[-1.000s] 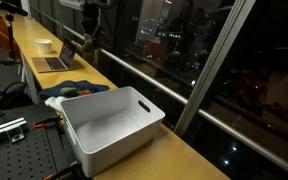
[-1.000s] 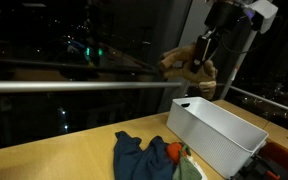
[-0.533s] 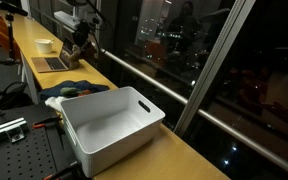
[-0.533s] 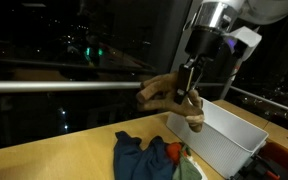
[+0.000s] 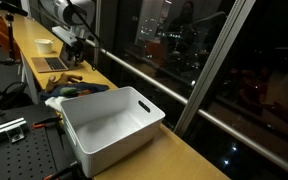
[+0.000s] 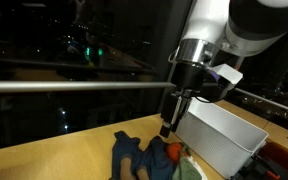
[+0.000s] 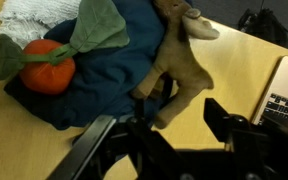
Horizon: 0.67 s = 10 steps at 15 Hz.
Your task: Remove the items from the white basket, put them on the table and then put them back in the white basket
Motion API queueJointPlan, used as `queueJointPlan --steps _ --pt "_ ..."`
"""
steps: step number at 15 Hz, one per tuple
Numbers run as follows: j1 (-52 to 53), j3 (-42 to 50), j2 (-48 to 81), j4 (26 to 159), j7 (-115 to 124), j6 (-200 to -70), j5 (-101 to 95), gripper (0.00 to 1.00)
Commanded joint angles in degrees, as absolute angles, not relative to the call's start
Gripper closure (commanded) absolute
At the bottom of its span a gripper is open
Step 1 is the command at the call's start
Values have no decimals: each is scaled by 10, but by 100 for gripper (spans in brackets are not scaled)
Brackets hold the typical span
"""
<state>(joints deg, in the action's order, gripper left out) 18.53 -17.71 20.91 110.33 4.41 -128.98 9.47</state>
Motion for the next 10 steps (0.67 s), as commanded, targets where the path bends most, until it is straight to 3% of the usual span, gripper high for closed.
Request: queueJointPlan --steps 1,3,10 --pt "176 -182 199 1119 22 -1297 124 6" --pt "173 -179 194 1135 21 -1305 127 0" --pt "173 -125 199 1229 56 -1416 48 0"
